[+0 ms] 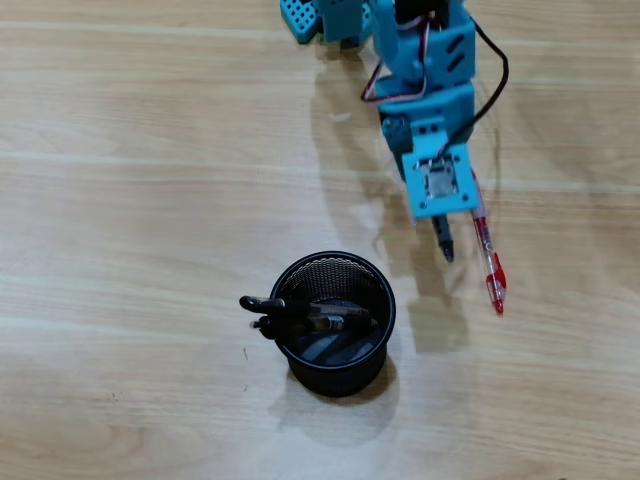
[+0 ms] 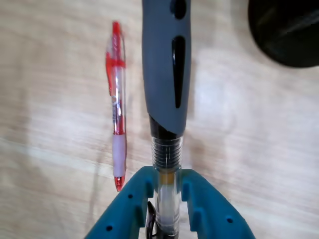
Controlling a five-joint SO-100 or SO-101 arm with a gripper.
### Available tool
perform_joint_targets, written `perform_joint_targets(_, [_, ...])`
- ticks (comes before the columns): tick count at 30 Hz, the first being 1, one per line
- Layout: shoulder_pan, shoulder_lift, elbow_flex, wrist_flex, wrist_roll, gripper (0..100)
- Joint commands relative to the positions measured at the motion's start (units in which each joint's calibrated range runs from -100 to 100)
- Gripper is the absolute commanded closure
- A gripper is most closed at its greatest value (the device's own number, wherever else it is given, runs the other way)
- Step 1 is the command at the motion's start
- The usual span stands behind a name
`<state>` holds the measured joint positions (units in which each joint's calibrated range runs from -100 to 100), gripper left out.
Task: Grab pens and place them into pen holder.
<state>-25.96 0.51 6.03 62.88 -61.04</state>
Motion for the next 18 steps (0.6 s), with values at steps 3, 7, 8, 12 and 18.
perform_joint_targets(3, [3.1, -11.9, -1.1, -0.4, 1.9, 98])
perform_joint_targets(7, [5.1, -12.8, -3.2, -1.2, 2.2, 98])
perform_joint_targets(8, [5.6, -12.5, -4.0, -3.1, 2.5, 98])
perform_joint_targets(12, [7.6, -12.1, -3.7, -18.6, 5.5, 98])
perform_joint_targets(18, [10.9, -7.0, -2.6, -43.2, 8.2, 98])
